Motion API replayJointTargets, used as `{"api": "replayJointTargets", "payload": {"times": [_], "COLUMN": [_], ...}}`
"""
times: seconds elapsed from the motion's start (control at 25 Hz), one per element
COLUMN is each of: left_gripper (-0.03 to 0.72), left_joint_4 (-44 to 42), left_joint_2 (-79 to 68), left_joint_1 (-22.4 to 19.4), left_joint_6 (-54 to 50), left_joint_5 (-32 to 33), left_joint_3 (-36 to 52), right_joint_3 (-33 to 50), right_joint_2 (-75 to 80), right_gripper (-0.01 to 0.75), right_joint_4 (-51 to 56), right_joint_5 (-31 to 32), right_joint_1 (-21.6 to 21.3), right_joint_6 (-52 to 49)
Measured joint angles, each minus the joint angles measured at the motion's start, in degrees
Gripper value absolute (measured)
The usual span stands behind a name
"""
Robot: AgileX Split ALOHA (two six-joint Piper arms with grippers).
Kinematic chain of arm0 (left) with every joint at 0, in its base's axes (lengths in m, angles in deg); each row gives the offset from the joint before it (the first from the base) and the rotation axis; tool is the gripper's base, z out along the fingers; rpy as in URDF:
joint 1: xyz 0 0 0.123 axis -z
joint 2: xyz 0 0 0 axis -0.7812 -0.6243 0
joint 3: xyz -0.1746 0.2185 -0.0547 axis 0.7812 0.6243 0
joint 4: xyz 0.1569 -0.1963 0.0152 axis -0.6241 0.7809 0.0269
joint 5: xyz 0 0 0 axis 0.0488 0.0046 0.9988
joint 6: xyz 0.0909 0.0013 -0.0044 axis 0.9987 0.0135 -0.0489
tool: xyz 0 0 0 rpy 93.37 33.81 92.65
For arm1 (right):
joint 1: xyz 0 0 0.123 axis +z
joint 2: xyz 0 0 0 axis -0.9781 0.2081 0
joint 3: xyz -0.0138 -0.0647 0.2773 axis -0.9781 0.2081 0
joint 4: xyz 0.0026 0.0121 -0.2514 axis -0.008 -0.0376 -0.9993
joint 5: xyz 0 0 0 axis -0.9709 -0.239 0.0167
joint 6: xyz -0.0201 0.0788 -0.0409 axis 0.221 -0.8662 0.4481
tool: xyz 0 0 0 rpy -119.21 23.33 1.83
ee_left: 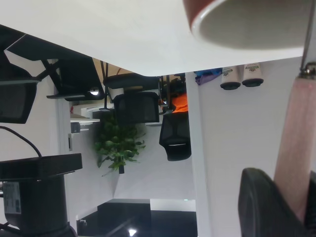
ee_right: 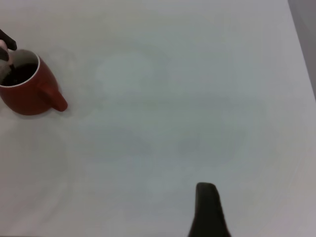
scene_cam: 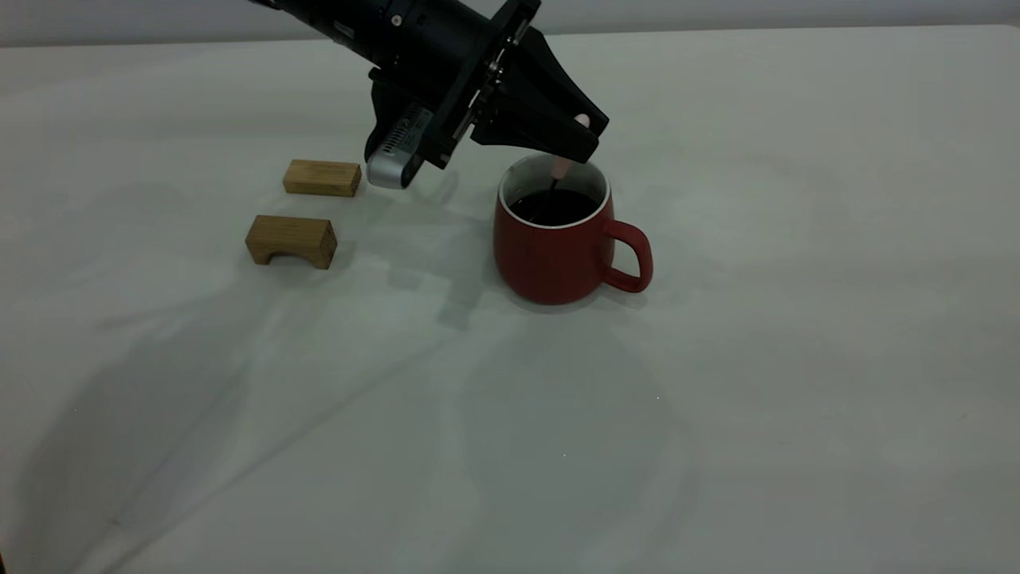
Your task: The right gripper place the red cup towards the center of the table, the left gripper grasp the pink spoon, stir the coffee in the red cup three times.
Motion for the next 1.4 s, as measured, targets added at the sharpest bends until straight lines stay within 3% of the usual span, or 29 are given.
{"api": "replayJointTargets", "payload": {"times": [0.2, 0.44, 0.68, 0.92, 1.08, 1.4], "left_gripper": [0.183, 0.385, 0.438, 0.438, 0.438, 0.438], "left_joint_4": [0.0, -0.2, -5.1, -26.7, -45.1, -73.3], "left_joint_2": [0.0, 0.0, 2.6, 8.8, 14.2, 27.0], "left_joint_1": [0.3, 0.3, 0.3, -0.4, -0.5, -0.6], "left_joint_6": [-0.5, 1.6, 5.1, 5.8, 15.0, 23.3], "left_joint_5": [1.1, 1.3, 1.6, 1.9, 1.9, 1.9], "left_joint_3": [0.0, 0.0, -3.1, -14.1, -19.9, -18.9], "right_joint_3": [0.0, 0.0, 0.0, 0.0, 0.0, 0.0], "right_joint_2": [0.0, 0.0, 0.0, 0.0, 0.0, 0.0], "right_gripper": [0.592, 0.592, 0.592, 0.592, 0.592, 0.592], "right_joint_4": [0.0, 0.0, 0.0, 0.0, 0.0, 0.0], "right_joint_5": [0.0, 0.0, 0.0, 0.0, 0.0, 0.0], "right_joint_1": [0.0, 0.0, 0.0, 0.0, 0.0, 0.0], "right_joint_6": [0.0, 0.0, 0.0, 0.0, 0.0, 0.0]}}
